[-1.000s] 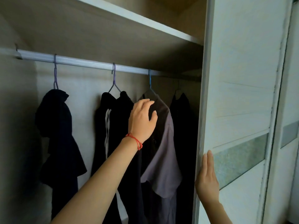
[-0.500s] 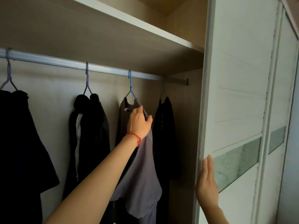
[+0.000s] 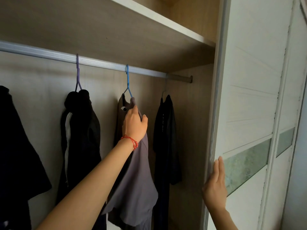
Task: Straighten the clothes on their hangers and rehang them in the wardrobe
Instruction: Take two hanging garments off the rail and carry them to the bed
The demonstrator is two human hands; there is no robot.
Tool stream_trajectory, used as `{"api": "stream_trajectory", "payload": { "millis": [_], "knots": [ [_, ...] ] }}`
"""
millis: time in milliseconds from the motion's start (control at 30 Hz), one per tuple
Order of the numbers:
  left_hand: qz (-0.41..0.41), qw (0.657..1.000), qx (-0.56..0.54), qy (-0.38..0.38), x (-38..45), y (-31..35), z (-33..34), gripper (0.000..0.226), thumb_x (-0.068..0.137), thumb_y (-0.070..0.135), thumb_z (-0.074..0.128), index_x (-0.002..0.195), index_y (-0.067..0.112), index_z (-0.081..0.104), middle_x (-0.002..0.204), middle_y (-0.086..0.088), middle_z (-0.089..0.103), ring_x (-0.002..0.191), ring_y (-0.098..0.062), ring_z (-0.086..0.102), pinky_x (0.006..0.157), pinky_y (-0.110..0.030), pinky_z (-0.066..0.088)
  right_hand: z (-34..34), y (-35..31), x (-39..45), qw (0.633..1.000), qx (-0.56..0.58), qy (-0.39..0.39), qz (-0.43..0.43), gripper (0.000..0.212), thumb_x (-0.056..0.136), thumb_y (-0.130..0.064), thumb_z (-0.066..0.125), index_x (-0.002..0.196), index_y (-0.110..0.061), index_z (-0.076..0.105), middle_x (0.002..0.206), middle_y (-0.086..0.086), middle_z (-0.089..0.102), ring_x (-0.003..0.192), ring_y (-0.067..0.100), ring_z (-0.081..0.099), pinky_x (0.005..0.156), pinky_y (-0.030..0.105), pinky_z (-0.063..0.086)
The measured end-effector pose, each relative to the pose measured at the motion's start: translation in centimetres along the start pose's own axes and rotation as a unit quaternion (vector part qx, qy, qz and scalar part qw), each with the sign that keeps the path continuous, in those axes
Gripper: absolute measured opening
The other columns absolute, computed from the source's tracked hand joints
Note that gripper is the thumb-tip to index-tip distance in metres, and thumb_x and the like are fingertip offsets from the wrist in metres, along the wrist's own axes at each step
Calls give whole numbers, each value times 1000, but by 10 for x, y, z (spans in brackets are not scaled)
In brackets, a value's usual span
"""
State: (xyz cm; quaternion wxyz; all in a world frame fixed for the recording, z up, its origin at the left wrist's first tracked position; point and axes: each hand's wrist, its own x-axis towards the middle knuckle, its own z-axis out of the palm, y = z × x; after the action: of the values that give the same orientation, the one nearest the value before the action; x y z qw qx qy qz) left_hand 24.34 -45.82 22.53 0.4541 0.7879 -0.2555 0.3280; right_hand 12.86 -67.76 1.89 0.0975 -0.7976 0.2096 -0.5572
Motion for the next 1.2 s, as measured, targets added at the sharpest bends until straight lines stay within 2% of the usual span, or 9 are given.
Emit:
{"api": "stream_trajectory", "payload": {
  "millis": [100, 300, 400, 500, 667, 833, 967, 1100, 1200],
  "knots": [
    [-12, 1000, -12, 6, 7, -4, -1, 57, 88, 18, 51, 140, 5, 32, 130, -21, 50, 116, -34, 52, 93, -35, 43, -2, -13, 11, 997, 33, 66, -5, 69, 74, 15, 39, 139, 1, 21, 145, 24, 27, 134, 34, 24, 98, 58, 42],
    [-58, 996, -61, 14, 29, -7, 0, 42, 84, 17, 52, 122, 0, 50, 115, -19, 60, 102, -33, 58, 76, -31, 43, -14, -75, 80, 980, 64, 153, -110, 47, 86, -4, 37, 132, -1, 37, 142, 21, 35, 136, 32, 28, 117, 29, 15],
    [-79, 991, -106, 15, 44, -9, 0, 35, 83, 14, 53, 114, -2, 55, 113, -20, 61, 101, -33, 58, 79, -34, 45, -12, -105, 123, 988, 62, 82, -113, 44, 89, -8, 41, 133, -3, 43, 141, 15, 43, 135, 28, 35, 113, 34, 26],
    [-92, 987, -130, 18, 59, -9, 2, 26, 79, 11, 56, 100, -4, 59, 108, -24, 63, 101, -38, 58, 83, -38, 46, -7, -132, 167, 992, 100, -29, -68, 40, 96, -16, 41, 135, -8, 43, 141, 9, 44, 132, 23, 38, 107, 36, 35],
    [-127, 977, -171, -5, 82, -16, 7, 25, 79, 12, 58, 99, -2, 62, 112, -21, 64, 108, -35, 56, 93, -38, 44, 18, -167, 233, 978, 145, -144, 49, 45, 95, -30, 43, 135, -9, 42, 134, 13, 50, 121, 30, 50, 99, 41, 44],
    [-158, 961, -226, -17, 98, -26, 12, 20, 80, 10, 56, 93, -3, 64, 106, -22, 66, 104, -34, 59, 89, -36, 46, 42, -180, 273, 954, 114, -237, 144, 14, 89, -18, 48, 88, -6, 55, 100, 16, 57, 93, 31, 59, 72, 31, 46],
    [-172, 953, -248, -12, 108, -30, 19, 23, 83, 9, 55, 97, -8, 62, 105, -25, 65, 101, -36, 61, 86, -36, 47, 54, -185, 288, 956, 94, -225, 164, 25, 91, -17, 48, 104, 2, 57, 95, 13, 52, 100, 33, 59, 72, 29, 43],
    [-171, 943, -286, -7, 116, -30, 20, 18, 83, 9, 57, 91, -6, 64, 91, -19, 65, 96, -33, 62, 77, -28, 43, 61, -184, 291, 961, 116, -189, 166, 22, 90, -15, 46, 71, -5, 49, 92, 13, 54, 88, 30, 57, 73, 31, 44],
    [-162, 936, -312, 2, 123, -23, 17, 15, 84, 8, 57, 87, -5, 64, 81, -10, 60, 95, -33, 63, 75, -25, 41, 62, -182, 292, 963, 130, -170, 164, 26, 91, -17, 46, 66, -7, 46, 91, 15, 55, 87, 30, 57, 71, 33, 43]
  ]
}}
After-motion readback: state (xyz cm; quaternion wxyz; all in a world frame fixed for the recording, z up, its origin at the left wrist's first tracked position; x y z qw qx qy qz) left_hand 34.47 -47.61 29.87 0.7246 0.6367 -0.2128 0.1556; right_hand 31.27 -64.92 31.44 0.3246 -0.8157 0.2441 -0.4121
